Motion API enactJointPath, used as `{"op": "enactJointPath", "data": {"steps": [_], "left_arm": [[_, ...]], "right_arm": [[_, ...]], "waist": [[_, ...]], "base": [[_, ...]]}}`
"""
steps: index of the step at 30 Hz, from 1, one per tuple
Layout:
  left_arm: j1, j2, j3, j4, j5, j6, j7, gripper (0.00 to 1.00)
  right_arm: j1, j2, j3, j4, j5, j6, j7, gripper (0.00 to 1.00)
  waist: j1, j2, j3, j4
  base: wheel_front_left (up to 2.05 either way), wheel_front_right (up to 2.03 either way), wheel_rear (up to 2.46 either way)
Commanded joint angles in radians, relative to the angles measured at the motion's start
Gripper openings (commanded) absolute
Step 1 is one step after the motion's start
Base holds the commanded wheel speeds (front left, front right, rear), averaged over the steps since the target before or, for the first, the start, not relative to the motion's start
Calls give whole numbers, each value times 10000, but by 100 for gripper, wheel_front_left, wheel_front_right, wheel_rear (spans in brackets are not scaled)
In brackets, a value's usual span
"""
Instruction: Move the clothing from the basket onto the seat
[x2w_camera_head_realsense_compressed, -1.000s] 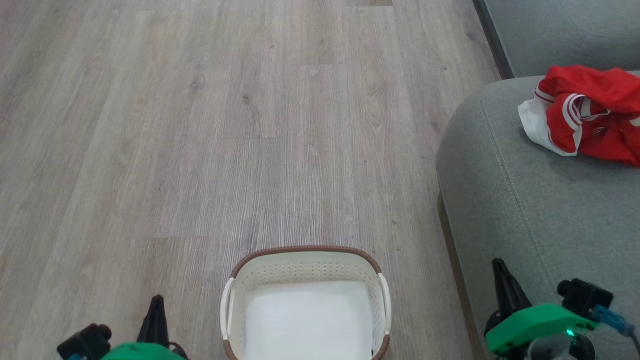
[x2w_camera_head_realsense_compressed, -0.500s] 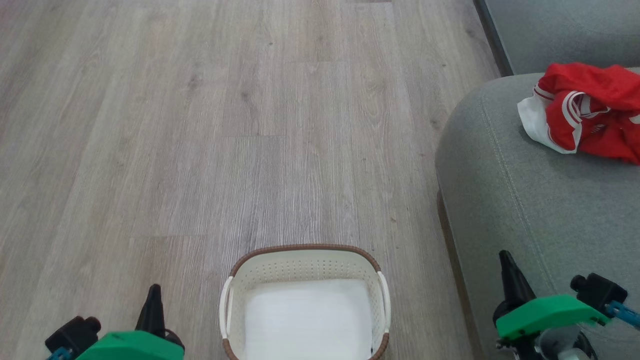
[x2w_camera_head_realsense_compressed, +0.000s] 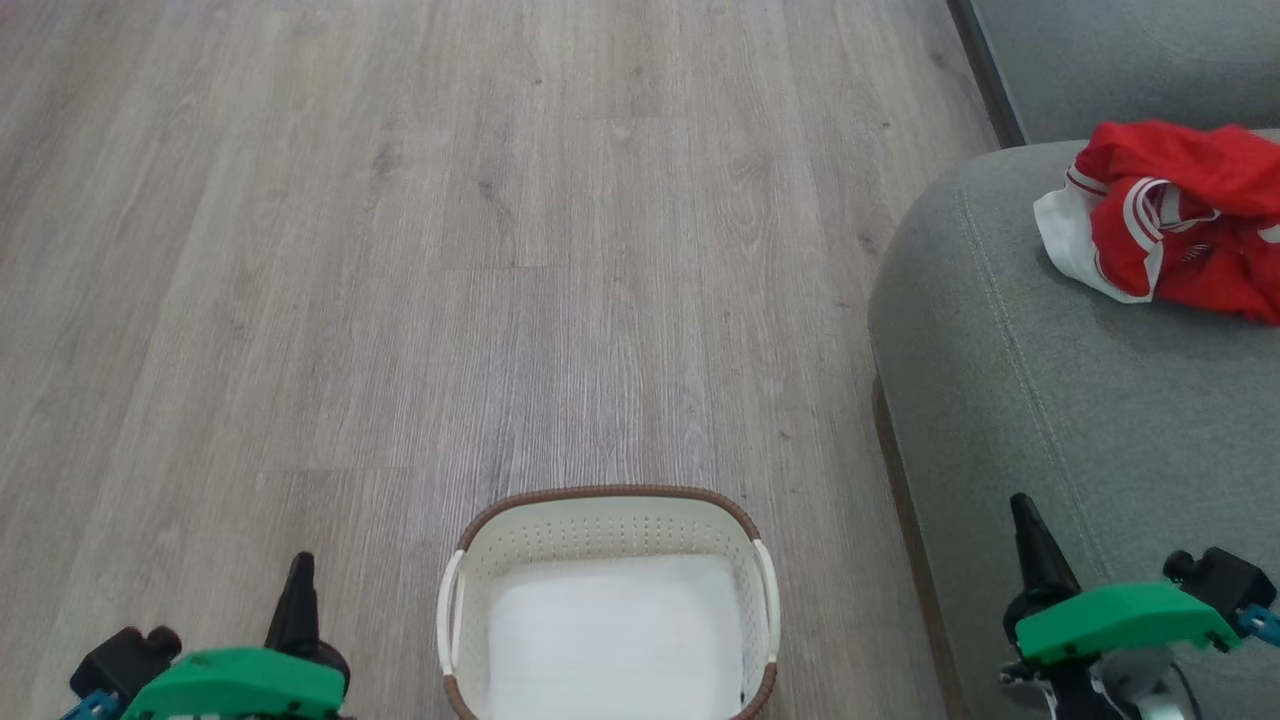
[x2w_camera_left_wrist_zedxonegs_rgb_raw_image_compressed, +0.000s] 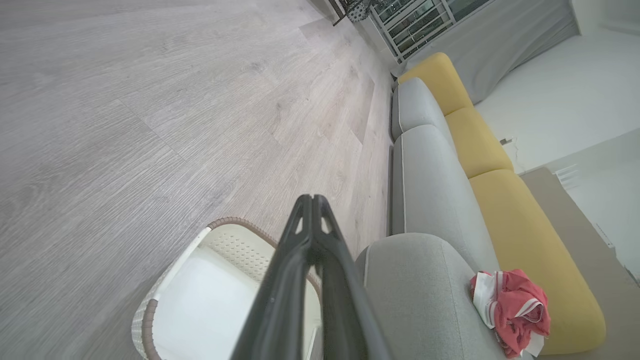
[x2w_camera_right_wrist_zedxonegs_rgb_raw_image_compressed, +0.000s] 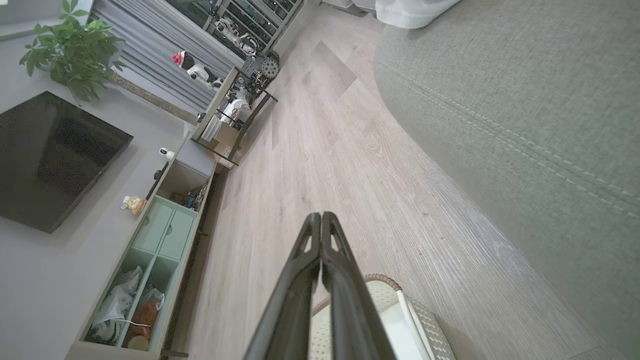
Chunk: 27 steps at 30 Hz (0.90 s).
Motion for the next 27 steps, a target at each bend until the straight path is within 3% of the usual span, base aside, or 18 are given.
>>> {"op": "enactJointPath", "data": {"steps": [1, 27], "left_arm": [[-581, 19, 284, -325, -284, -90, 83, 0], [-1151, -23, 766, -328, -3091, -558, 830, 0]], "right_arm": [[-616, -2, 29, -402, 308, 0, 84, 0], [-835, 5, -363, -661, 3240, -1, 840, 0]], "waist": [[0, 0, 6, -3], [0, 0, 123, -66]], "base": [[0, 0, 0], [0, 0, 0]]}}
